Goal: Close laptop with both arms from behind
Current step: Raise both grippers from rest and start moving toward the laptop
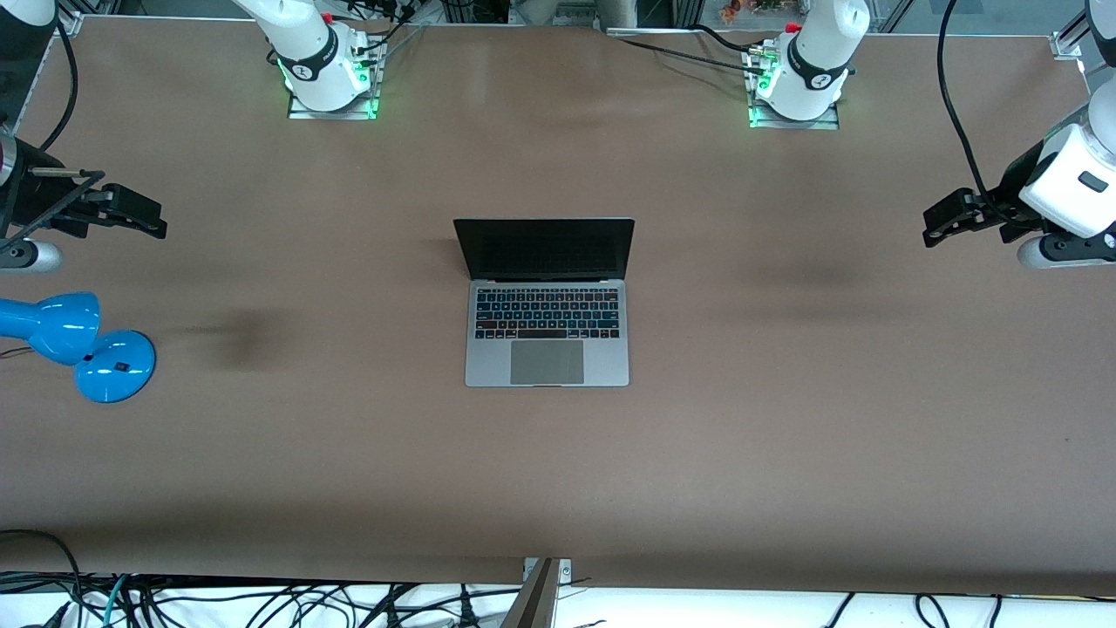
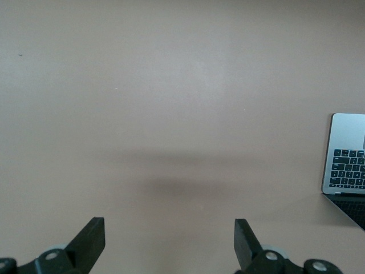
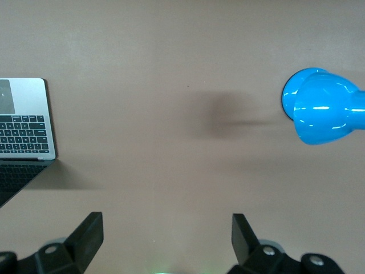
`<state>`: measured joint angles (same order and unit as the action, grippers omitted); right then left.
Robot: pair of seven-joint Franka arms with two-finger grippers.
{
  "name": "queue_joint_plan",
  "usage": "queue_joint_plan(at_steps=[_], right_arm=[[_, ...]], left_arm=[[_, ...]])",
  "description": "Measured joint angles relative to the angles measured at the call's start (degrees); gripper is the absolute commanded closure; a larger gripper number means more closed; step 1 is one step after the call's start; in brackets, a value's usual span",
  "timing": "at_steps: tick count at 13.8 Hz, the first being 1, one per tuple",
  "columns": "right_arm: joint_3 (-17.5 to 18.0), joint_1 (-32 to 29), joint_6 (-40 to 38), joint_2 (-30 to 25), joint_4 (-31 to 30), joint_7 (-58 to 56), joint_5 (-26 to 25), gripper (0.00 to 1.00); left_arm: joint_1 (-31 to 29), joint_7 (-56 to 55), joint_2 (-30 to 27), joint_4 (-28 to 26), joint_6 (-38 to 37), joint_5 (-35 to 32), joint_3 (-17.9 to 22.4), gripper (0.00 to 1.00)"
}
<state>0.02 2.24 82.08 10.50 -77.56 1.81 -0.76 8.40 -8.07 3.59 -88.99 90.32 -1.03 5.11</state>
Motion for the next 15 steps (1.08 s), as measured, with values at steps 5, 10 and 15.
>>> queue_joint_plan(at_steps=[5, 10, 15], right_arm=[[0.0, 0.0, 0.0, 0.0, 0.0, 0.0, 0.0, 0.00], [0.0, 0.1, 0.0, 0.0, 0.0, 0.1, 0.0, 0.00], [0.0, 0.1, 0.0, 0.0, 0.0, 0.1, 0.0, 0.00]], left_arm=[[0.2, 0.0, 0.0, 0.2, 0.0, 0.0, -0.1, 0.00], [0.3, -0.3, -0.1, 0.3, -0.2, 0.1, -2.8, 0.00], [0.4, -3.2, -1.1, 0.1, -2.3, 1.3, -6.5, 0.00]])
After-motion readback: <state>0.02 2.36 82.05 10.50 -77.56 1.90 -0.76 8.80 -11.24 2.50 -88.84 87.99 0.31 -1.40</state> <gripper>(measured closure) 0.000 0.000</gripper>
